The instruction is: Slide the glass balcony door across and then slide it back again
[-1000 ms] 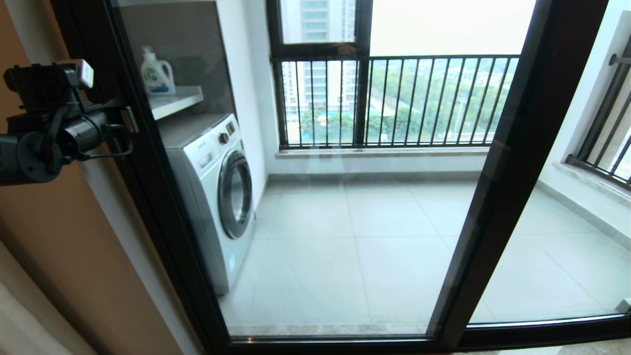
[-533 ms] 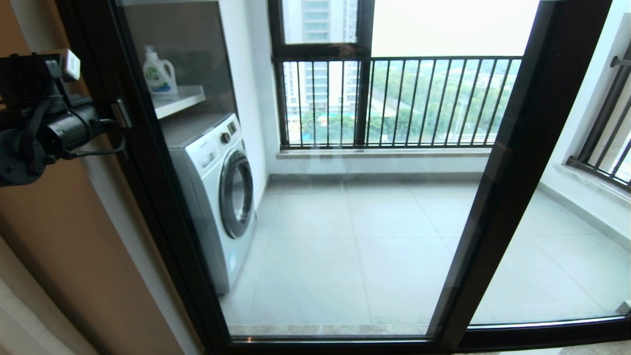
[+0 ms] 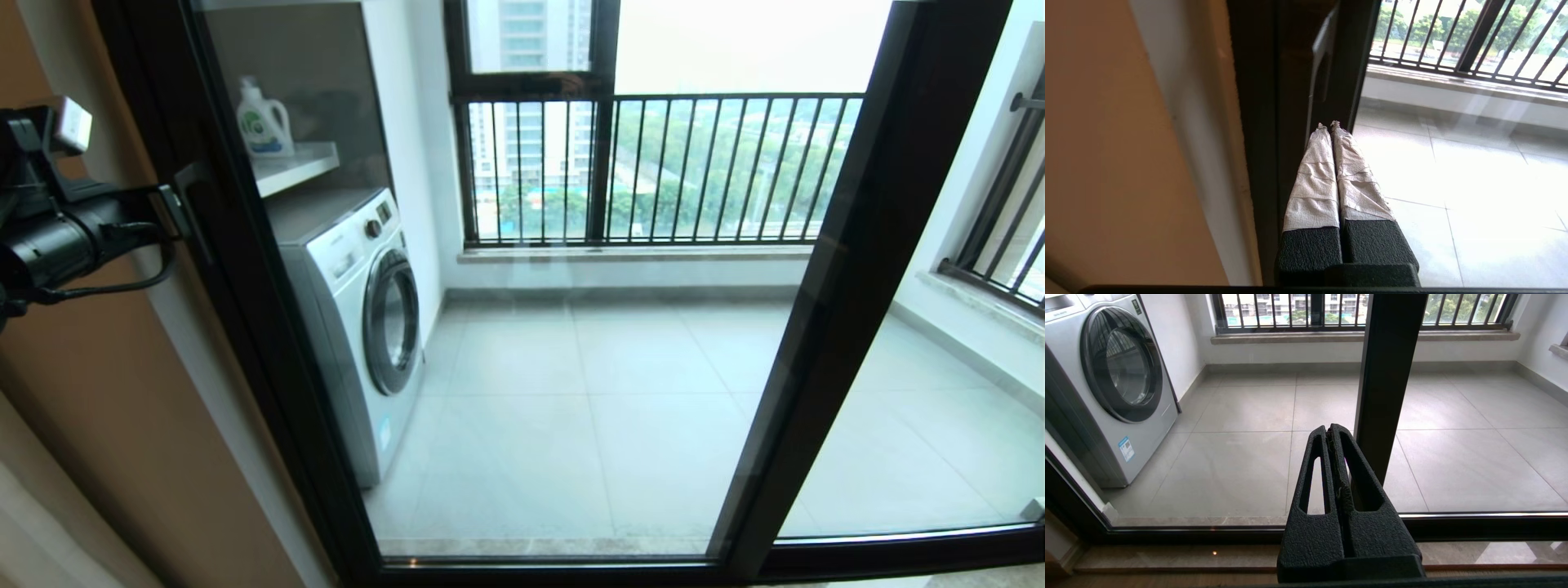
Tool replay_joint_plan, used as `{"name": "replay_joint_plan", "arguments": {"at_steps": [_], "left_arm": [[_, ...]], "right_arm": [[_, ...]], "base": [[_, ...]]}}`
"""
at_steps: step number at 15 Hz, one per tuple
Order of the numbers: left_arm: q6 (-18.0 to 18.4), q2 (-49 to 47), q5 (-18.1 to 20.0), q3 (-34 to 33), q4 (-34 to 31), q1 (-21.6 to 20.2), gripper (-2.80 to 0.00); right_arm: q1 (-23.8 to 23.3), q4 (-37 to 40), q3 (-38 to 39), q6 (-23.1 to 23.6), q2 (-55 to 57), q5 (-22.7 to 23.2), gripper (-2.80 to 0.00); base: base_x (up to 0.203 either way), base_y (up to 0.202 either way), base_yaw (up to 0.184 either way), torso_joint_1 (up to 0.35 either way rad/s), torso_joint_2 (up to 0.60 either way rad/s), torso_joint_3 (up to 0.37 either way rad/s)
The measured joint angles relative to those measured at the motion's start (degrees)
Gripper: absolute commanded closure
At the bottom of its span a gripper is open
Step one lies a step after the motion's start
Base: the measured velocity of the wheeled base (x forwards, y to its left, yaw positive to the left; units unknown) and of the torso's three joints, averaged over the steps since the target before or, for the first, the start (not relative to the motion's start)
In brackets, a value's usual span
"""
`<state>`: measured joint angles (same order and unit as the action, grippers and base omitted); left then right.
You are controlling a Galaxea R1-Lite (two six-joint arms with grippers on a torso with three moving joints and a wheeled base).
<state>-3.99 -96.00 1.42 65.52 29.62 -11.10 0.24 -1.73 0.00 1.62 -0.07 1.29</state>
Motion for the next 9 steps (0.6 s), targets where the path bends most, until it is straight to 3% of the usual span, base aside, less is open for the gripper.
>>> {"name": "replay_joint_plan", "arguments": {"at_steps": [3,9], "left_arm": [[0.1,0.4,4.6,-2.7,2.9,-4.2,0.00],[0.8,-5.9,5.1,2.2,3.2,-5.5,0.00]], "right_arm": [[0.0,0.0,0.0,0.0,0.0,0.0,0.00],[0.0,0.0,0.0,0.0,0.0,0.0,0.00]], "base": [[0.000,0.000,0.000,0.000,0.00,0.000],[0.000,0.000,0.000,0.000,0.00,0.000]]}}
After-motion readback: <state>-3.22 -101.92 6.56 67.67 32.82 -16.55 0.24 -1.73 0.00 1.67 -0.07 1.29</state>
